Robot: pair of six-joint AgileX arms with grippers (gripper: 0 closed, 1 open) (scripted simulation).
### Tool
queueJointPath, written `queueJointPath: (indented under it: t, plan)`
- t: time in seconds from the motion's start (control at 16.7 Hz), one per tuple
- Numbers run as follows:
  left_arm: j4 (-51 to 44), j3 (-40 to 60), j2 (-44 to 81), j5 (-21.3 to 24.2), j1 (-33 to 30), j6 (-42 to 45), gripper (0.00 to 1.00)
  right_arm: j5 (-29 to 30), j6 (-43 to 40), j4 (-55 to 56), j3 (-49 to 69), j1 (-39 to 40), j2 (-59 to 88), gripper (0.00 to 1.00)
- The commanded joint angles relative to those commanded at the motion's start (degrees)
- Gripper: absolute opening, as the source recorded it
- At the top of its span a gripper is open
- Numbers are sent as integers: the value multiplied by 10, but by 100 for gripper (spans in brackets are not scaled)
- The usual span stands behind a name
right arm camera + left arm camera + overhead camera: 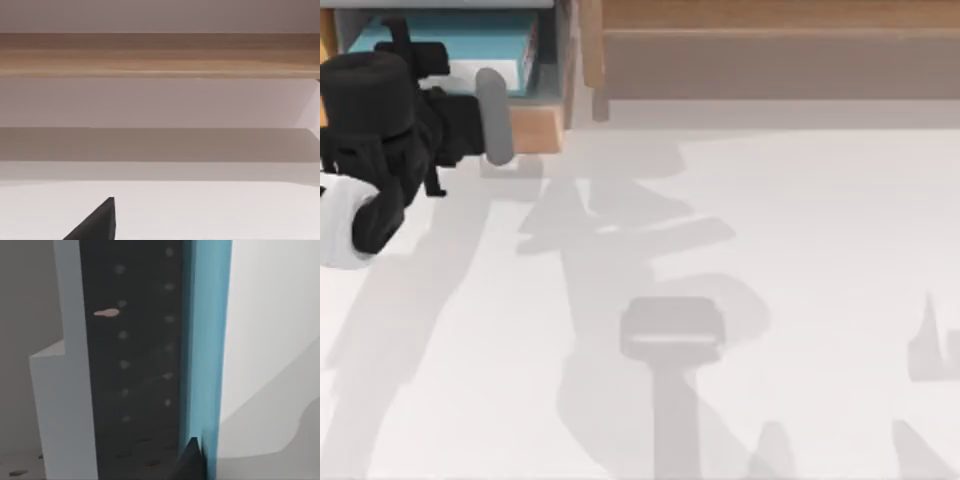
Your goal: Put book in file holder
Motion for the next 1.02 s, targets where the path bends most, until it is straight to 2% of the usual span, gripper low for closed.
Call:
queueJointPath:
  t: [0.72, 1.02]
  plan:
    - [0, 0, 0, 0, 0, 0, 98, 0, 0, 0, 0, 0, 0, 100]
    - [0, 0, 0, 0, 0, 0, 100, 0, 0, 0, 0, 0, 0, 100]
